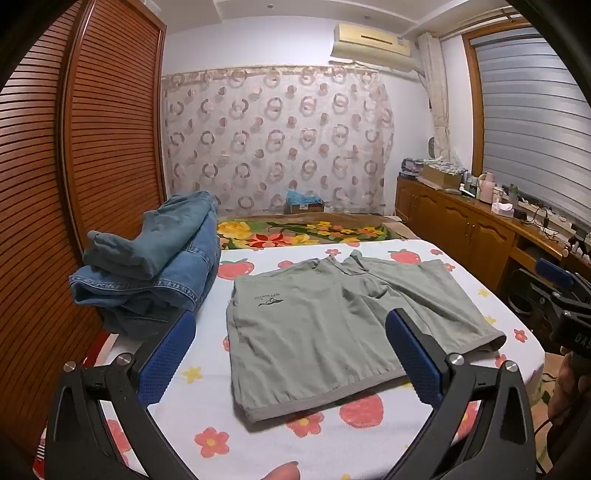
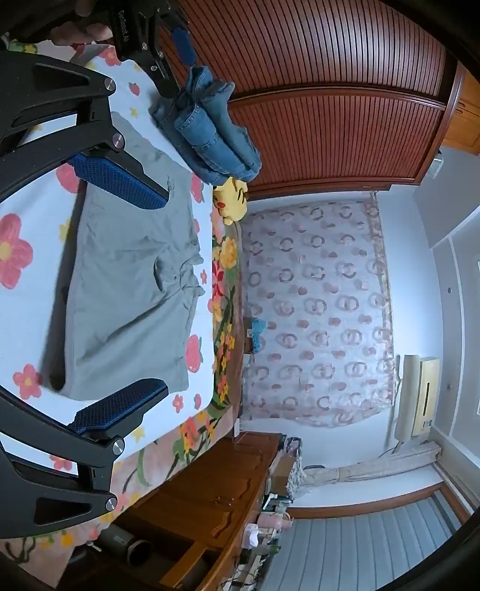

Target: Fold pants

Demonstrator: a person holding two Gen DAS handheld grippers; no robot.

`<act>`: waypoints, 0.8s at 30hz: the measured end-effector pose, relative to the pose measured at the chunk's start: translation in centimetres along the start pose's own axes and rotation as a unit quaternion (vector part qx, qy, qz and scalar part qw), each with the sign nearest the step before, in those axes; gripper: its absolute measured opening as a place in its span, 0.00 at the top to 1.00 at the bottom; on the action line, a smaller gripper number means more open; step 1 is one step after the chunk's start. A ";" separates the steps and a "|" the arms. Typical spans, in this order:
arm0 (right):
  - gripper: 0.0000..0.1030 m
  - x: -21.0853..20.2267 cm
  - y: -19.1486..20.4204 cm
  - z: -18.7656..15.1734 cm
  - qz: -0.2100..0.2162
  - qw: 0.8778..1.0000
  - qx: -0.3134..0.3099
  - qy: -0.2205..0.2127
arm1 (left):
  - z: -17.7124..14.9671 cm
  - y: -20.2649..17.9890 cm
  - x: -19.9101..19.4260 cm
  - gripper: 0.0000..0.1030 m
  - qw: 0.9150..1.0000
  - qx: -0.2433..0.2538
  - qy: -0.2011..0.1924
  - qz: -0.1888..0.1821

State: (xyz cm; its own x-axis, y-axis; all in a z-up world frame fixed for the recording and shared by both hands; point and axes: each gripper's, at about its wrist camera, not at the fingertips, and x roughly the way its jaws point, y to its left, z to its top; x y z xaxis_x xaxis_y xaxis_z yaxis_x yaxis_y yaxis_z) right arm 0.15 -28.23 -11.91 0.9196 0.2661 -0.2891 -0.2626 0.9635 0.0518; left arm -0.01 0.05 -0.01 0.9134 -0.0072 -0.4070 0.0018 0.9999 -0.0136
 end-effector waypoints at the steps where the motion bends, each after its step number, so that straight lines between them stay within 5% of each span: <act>1: 0.09 0.0 0.0 0.0 0.000 1.000 0.001 -0.001 | 0.0 0.0 0.0 0.00 1.000 0.000 0.001 0.000; 24: 0.09 0.3 -0.3 0.0 0.004 1.000 0.002 0.008 | -0.5 0.3 -0.3 0.00 1.000 0.010 0.007 0.002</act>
State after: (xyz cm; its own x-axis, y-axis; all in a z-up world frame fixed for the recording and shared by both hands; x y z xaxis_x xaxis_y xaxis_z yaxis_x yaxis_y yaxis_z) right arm 0.50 -28.43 -12.05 0.9130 0.2727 -0.3033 -0.2678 0.9617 0.0585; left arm -0.48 0.33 -0.40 0.9078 -0.0028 -0.4194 0.0061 1.0000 0.0065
